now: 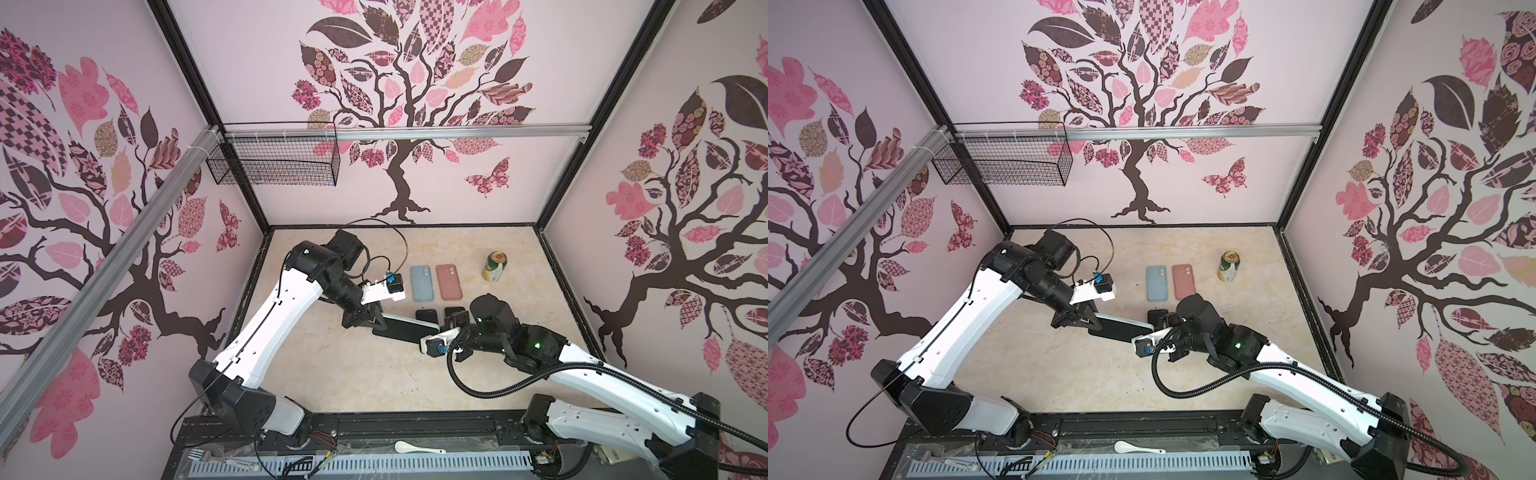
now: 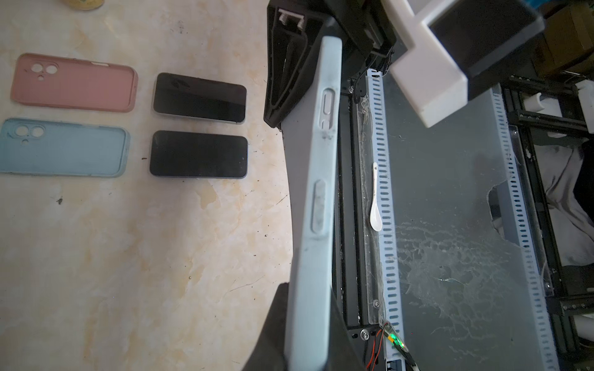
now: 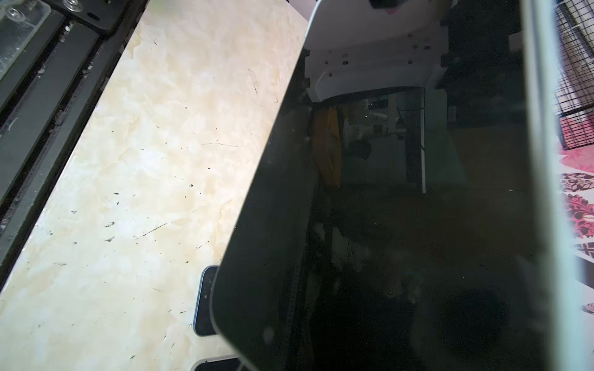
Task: Take the phone out of the phone case
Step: Remove the phone case from the phone.
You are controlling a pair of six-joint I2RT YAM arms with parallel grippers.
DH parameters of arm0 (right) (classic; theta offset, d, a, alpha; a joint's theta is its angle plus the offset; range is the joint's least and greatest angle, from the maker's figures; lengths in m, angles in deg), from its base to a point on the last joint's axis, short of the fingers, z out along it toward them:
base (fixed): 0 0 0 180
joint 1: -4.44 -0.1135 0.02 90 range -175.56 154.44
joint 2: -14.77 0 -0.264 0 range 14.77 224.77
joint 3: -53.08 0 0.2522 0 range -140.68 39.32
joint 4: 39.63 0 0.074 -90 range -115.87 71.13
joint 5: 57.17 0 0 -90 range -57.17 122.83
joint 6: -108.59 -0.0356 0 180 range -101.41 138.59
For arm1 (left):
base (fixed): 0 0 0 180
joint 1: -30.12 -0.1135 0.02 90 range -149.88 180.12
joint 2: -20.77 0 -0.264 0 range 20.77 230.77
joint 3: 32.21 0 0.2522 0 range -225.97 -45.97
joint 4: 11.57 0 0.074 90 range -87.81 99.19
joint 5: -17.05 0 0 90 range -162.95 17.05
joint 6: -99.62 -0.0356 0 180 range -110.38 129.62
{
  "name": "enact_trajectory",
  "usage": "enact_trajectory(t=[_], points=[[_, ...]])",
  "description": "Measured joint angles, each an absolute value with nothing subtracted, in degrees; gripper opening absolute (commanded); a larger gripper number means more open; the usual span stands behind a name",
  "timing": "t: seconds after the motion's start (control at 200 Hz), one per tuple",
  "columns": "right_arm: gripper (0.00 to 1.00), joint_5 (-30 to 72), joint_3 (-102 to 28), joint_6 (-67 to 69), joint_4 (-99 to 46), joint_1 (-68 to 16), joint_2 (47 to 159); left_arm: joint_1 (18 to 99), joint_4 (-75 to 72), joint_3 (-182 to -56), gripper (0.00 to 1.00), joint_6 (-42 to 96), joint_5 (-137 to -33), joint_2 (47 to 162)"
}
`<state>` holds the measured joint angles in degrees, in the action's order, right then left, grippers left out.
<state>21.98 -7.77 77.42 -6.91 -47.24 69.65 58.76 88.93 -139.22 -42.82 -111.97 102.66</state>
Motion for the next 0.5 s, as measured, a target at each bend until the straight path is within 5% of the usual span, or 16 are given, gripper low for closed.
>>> enact_trajectory(t=[0.26, 0.5], points=[[0.47, 22.6, -7.8, 74.7, -14.5, -46.8, 65.4, 54.1, 77.8, -131.8, 0.00, -38.1, -115.8, 91.8], [0.47, 16.7, -2.1, 62.3, -26.6, -37.4, 60.8, 51.2, 66.9, -124.9, 0.00, -33.0, -115.0, 87.6]])
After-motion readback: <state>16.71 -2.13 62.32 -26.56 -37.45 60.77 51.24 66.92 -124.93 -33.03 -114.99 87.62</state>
